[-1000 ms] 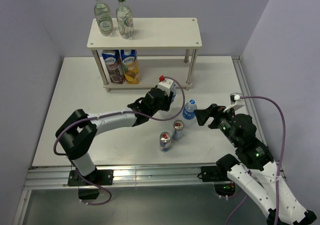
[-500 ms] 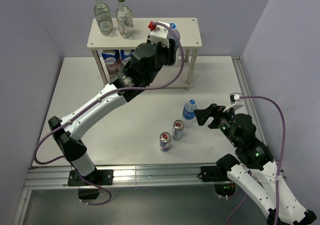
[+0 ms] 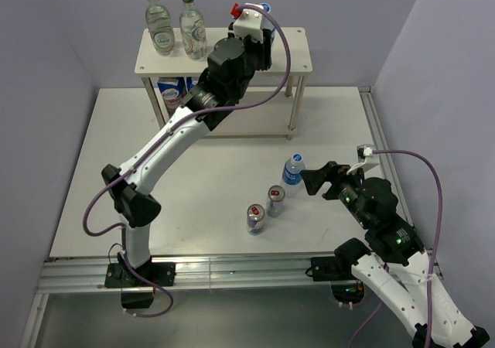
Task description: Place and organize the beverage onto the shelf
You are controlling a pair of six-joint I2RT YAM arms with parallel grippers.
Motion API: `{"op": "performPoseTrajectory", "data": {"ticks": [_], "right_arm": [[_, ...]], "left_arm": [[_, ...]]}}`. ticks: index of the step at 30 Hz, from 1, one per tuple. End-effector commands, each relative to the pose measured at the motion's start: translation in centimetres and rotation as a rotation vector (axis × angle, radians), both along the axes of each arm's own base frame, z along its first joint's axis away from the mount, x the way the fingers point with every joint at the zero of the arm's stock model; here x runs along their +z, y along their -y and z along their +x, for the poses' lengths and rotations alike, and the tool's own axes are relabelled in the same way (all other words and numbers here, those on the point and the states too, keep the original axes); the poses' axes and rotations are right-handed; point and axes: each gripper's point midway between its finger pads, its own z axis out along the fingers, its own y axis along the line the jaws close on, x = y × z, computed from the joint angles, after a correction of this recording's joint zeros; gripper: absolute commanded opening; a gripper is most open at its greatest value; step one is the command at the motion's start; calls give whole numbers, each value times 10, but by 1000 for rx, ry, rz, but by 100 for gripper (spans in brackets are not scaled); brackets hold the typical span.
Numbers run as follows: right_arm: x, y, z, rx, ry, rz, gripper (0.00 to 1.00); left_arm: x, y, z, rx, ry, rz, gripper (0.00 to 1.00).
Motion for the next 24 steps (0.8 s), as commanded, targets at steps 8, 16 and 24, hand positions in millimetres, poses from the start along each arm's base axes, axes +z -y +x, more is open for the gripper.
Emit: {"op": "performPoseTrajectory", "data": {"ticks": [8,16,24], "right_arm": [[5,-6,2,24,28,19,94],[5,-7,3,24,23,15,94],[4,-6,3,20,22,13,94]], "left_arm": [[64,-38,43,73,175,-163,3],[53,-43,46,84,163,-127,74],[52,-40,49,87,168,-109,86]]}}
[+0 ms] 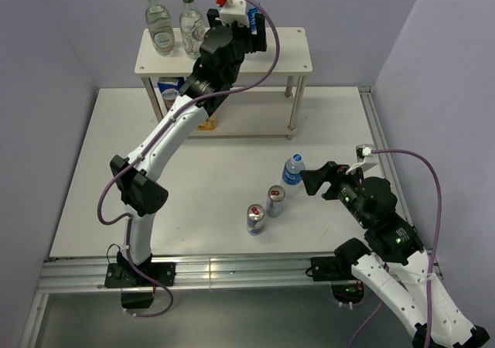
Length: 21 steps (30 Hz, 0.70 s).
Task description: Place and organize the beverage onto the shelf
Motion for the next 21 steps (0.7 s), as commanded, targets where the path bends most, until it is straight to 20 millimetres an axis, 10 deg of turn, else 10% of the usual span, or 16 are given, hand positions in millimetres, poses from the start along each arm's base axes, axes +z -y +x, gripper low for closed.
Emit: {"op": "performPoseTrajectory", "data": {"ticks": [1,15,20,21], "right_arm": [[7,-5,3,13,29,15,94],[4,-6,5,13,22,12,94],[0,-10,6,27,6,17,94],[-1,-12,6,35,-5,20,94]], "left_arm": [[54,-12,-20,-10,116,-60,85],[41,-12,-22,-5,77,-51,86],[38,-13,-89,18,61,-16,99],[11,-5,-97,11,23,18,99]]}}
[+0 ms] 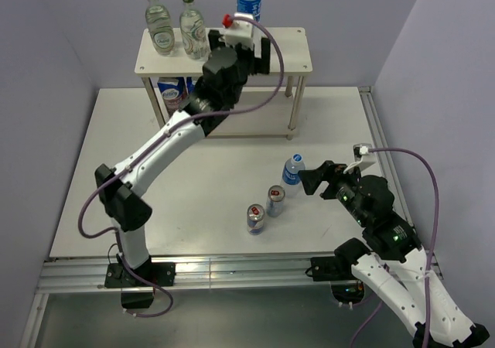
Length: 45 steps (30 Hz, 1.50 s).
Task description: Place and organize the beverage onto the shelf
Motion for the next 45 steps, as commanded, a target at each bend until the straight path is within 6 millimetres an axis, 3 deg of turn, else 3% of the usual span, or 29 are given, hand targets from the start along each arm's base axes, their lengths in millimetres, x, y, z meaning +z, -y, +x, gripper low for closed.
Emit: {"op": "performPoseTrajectory", "data": {"ticks": [1,2,3,4,5,6,7,8,9,12,13,15,16,18,19,27,39,42,45], "right_arm": [[-1,-8,3,22,-8,19,95],[-5,-9,4,15,-25,25,95],[-10,-8,6,2,-46,21,95],[-18,-9,7,-3,-69,21,95],[-23,-11,8,-6,-91,29,95],[-29,-13,8,-5,-113,32,95],[-38,-11,11,-27,-133,25,95],[-41,-10,12,-48,-149,39,95],[-49,-6,18,-95,-170,38,94],[-56,-5,23,-122,-182,36,94],[-60,-5,25,-133,-193,35,94],[-61,-3,30,-161,-185,37,94],[-62,-3,33,-171,-183,30,94],[-59,-4,39,-178,-158,23,94],[-60,-5,42,-179,-158,13,94],[-66,-18,63,-202,-145,-73,95],[-111,-10,90,-353,-163,-135,94],[-122,-10,94,-368,-170,-153,91],[-125,-12,101,-383,-158,-157,80]], "left_arm": [[47,-3,-88,-42,73,-86,99],[40,-5,-97,-41,49,-89,99],[17,0,-104,-60,-4,-95,99],[22,-6,-122,-87,-18,-137,99],[16,-13,-129,-75,-28,-145,99],[-13,-11,-135,-81,-63,-111,99],[-4,-17,-153,-109,-47,-152,99],[-10,-19,-161,-120,-55,-152,99],[-30,-25,-178,-131,-98,-147,99],[-45,-36,-190,-121,-135,-145,99],[-62,-37,-194,-118,-156,-121,99],[-65,-47,-204,-124,-158,-140,99],[-80,-51,-206,-119,-183,-108,99],[-81,-60,-211,-115,-191,-124,99],[-92,-63,-213,-112,-208,-102,99],[-105,-92,-229,-112,-222,-129,99],[-117,-117,-239,-96,-225,-130,99],[-115,-120,-241,-89,-220,-134,99],[-114,-122,-243,-78,-217,-126,99]]}}
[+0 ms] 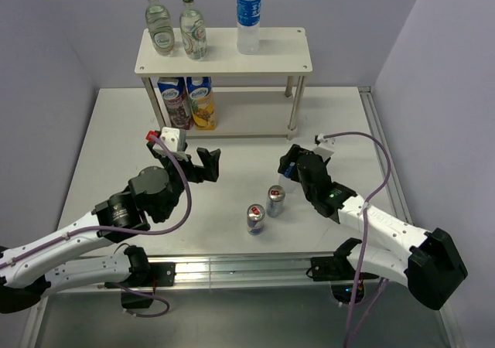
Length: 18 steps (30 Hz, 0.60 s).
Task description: Place and organize the beverage onto the shelf
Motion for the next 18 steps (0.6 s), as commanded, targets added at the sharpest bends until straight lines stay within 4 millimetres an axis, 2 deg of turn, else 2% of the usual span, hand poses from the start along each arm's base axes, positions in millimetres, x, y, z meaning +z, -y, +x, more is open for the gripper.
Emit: {"op": "performPoseTrajectory", "data": {"ticks": [1,3,4,5,6,8,9,10,11,12,14,15,17,18], "right_arm": [[-14,10,6,-65,5,-50,65],[-16,8,7,-59,3,-61,47],[-15,8,8,-62,3,-65,31],[-13,8,9,-66,1,-71,22],[1,6,12,-74,21,-63,15],[18,11,10,-105,28,-102,7],[55,1,13,-94,83,-67,5],[66,1,9,-89,72,-92,4],[87,2,10,-89,94,-106,3],[136,-4,15,-87,163,-62,3],[170,-6,15,-63,175,-109,3],[225,-8,18,-65,253,-57,0],[252,-13,25,-35,258,-118,0],[302,-11,25,-45,331,-74,0]], "left_arm": [[7,-5,-5,17,10,-17,99],[9,-5,-7,17,10,-19,99],[10,-6,-8,14,9,-22,99],[14,-7,-9,20,11,-32,99],[16,-8,-9,22,10,-38,99],[13,-10,-9,30,-13,-11,99],[22,-14,-9,48,-17,-20,99],[21,-14,-9,58,-34,-20,99],[20,-19,-9,72,-47,4,99],[20,-23,-9,91,-51,12,99],[20,-30,-10,112,-70,21,99],[20,-32,-11,114,-75,18,99],[23,-38,-14,123,-86,6,99],[21,-42,-15,126,-94,23,99]]}}
